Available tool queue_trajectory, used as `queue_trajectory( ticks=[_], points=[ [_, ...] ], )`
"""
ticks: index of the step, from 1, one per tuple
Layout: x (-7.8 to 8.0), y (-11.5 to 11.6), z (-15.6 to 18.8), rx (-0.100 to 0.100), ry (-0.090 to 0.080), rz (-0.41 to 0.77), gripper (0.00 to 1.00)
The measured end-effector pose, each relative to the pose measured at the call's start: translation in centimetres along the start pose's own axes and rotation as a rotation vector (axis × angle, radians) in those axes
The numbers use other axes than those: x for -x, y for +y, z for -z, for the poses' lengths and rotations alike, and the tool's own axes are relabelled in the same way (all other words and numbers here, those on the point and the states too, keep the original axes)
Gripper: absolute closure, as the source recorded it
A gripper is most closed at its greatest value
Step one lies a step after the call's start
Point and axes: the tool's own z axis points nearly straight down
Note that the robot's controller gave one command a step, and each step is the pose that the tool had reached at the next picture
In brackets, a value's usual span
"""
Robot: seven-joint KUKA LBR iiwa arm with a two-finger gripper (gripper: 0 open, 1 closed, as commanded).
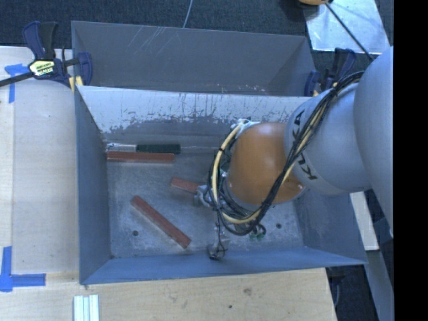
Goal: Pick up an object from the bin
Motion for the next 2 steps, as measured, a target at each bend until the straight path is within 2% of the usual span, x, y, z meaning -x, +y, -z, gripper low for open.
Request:
queue_trajectory(
  ticks=[1, 2],
  points=[
    [0.0, 0.0, 0.0, 0.000, 0.000, -0.001, 0.00],
    [0.0, -6.5, 2.4, 0.000, 0.005, -0.018, 0.00]
  ],
)
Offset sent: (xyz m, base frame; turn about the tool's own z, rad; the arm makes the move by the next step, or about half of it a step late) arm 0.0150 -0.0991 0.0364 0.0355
